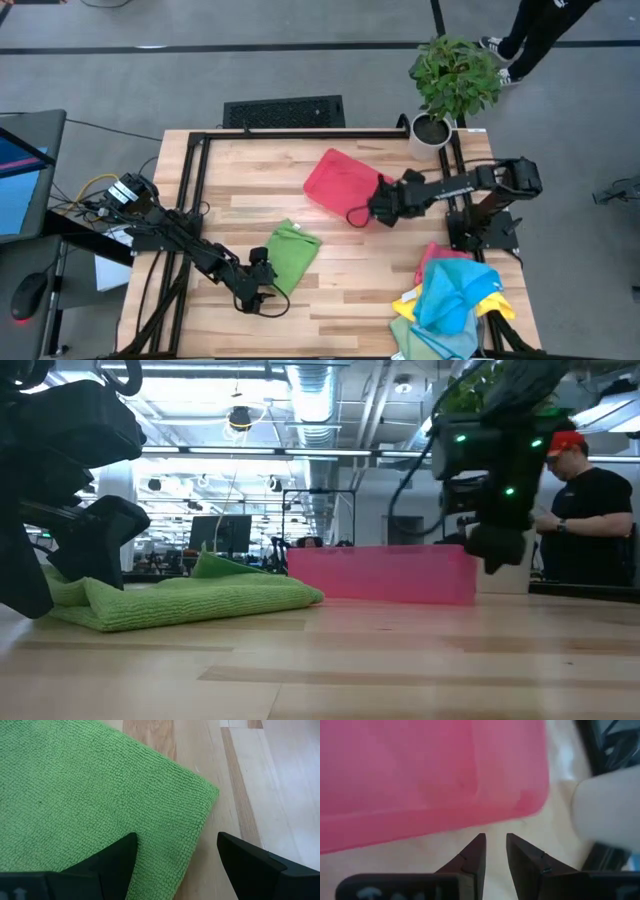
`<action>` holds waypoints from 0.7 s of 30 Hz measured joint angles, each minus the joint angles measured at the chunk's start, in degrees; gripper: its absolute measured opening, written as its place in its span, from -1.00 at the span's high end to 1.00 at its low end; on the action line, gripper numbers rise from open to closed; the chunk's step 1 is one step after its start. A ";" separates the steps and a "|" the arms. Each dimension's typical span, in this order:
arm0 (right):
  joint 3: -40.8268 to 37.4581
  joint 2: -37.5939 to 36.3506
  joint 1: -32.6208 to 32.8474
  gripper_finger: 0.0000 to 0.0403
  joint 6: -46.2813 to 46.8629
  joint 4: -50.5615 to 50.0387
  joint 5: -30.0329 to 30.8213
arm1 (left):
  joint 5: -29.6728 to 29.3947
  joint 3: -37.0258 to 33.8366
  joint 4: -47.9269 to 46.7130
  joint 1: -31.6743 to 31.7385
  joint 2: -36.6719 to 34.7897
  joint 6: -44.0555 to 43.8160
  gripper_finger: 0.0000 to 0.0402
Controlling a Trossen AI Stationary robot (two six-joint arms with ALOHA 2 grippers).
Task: Fold microfiber towels
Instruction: Move the red bin to the center of the table
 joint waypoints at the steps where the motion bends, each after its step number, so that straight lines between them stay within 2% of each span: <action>1: 0.14 0.00 -1.63 0.49 -2.30 1.38 0.20 | 0.00 0.00 -0.02 0.00 0.00 0.01 -0.34; 9: 2.82 -0.09 -10.68 0.49 -21.02 18.52 -0.32 | 0.00 0.02 -0.21 0.02 0.00 0.09 -0.34; 14: 7.51 -4.00 -11.49 0.49 -23.81 20.19 -1.44 | 0.15 0.02 -0.27 0.02 0.00 0.09 -0.34; 18: 9.35 -6.16 -10.48 0.49 -25.04 29.90 -6.39 | 0.40 0.04 -0.30 0.40 0.00 0.99 -0.34; 21: 9.97 -4.59 -10.54 0.49 -25.04 35.93 -10.35 | 0.58 0.04 -0.32 0.84 0.00 2.51 -0.34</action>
